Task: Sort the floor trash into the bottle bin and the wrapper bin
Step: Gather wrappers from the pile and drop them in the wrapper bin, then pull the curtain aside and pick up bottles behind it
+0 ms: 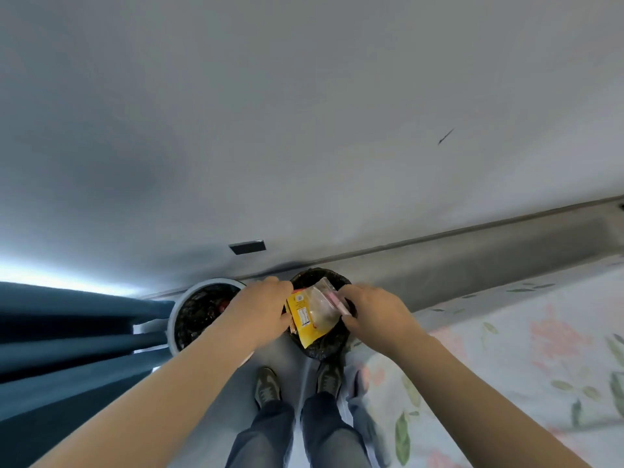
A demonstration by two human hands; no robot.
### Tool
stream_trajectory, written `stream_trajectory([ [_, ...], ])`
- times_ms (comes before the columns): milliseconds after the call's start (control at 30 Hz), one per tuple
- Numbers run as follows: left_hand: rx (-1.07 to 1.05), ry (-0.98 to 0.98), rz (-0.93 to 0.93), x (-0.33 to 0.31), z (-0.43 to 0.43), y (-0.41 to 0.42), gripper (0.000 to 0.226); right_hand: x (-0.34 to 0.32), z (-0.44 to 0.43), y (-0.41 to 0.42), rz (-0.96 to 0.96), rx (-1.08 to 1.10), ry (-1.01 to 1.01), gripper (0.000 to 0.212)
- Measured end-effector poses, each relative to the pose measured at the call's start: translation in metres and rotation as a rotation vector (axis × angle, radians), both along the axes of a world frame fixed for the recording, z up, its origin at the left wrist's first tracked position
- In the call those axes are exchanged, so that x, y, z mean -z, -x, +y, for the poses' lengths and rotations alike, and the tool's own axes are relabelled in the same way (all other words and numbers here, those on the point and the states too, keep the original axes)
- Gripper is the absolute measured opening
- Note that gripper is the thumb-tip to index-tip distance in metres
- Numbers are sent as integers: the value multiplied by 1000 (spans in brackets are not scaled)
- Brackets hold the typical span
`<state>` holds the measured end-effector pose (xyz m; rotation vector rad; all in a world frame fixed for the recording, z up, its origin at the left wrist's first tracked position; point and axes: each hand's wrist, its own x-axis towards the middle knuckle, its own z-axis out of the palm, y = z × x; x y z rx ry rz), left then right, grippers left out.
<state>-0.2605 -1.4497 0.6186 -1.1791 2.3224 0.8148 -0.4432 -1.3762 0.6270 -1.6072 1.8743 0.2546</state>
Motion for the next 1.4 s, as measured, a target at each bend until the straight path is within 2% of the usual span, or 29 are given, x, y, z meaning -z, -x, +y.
stream_trajectory([
  [100,-52,56,38,-58,0,-24,37,-64,-8,-12,29,-60,72,35],
  [367,-256,258,169,-202,-3,-76,44,-213,-35,-45,46,-296,335,42],
  [600,-477,411,239,-280,24,-110,47,-298,-63,-77,40,-552,524,42],
  [1000,-1098,630,161,-340,135,-167,41,-373,-63,-176,-133,-1066,680,42],
  [1400,-1506,786,-37,-366,318,-254,44,-403,56,-335,-305,-1514,697,40],
])
